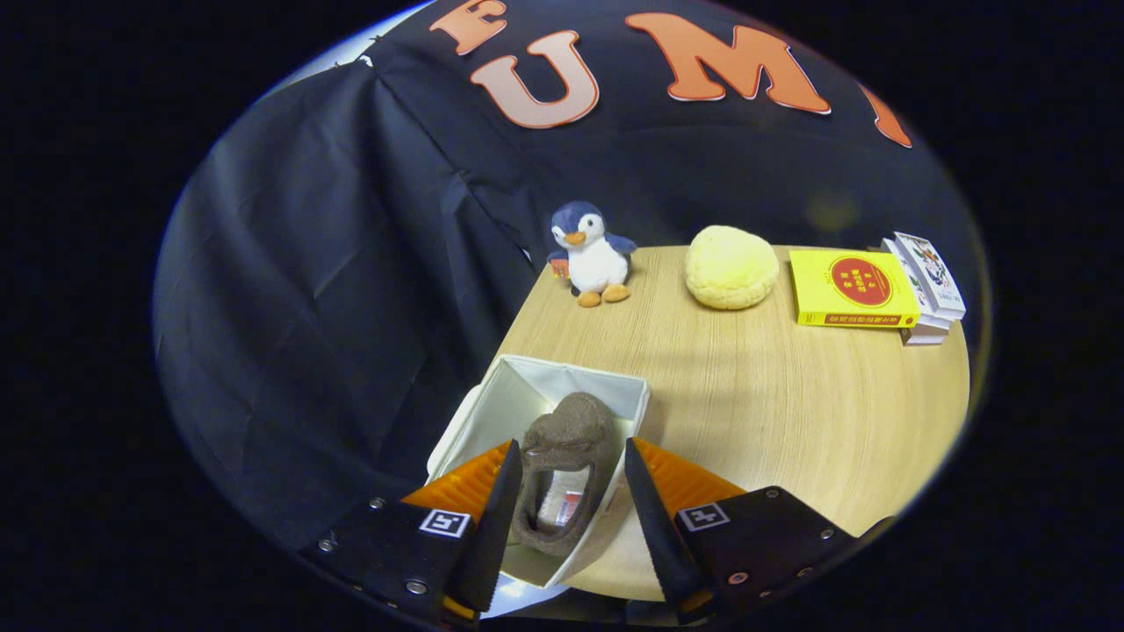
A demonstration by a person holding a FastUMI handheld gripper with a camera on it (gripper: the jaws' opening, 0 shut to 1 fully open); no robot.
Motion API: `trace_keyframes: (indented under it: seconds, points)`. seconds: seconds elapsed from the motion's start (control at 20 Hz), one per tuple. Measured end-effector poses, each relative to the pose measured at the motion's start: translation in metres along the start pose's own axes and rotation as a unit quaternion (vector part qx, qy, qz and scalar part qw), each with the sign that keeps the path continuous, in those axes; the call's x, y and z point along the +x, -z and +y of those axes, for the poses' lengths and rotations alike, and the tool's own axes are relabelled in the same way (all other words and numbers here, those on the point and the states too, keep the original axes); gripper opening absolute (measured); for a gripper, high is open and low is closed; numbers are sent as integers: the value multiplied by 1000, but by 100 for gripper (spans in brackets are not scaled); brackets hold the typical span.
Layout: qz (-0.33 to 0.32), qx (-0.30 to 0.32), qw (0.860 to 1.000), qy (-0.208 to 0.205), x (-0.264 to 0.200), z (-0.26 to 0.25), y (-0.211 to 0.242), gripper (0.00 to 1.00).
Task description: Open the storage box then place both shoes into the box .Put the left shoe in first, then the right shoe, with the right side of both shoes facing outward in a uniform manner.
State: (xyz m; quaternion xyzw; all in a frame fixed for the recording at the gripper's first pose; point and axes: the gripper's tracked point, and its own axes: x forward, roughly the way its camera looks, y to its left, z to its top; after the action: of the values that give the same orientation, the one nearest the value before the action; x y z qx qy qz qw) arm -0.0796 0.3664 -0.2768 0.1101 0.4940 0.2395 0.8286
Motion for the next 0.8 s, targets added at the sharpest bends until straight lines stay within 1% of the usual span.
trace_keyframes:
  seconds: [0.1,0.15,0.2,0.25,0.4,0.45,0.6,0.8]
  points:
    - [-31,-9,999,-2,-19,-12,-14,78]
    - [-46,-15,999,5,-28,-22,-23,82]
    - [-60,-25,998,17,-38,-36,-29,84]
    - [-76,-37,996,29,-47,-49,-37,89]
    - [-125,-68,988,62,-79,-83,-59,96]
    - [-144,-71,985,66,-91,-90,-67,98]
    - [-206,-78,972,77,-126,-113,-95,98]
    - [-289,-91,948,98,-177,-147,-126,98]
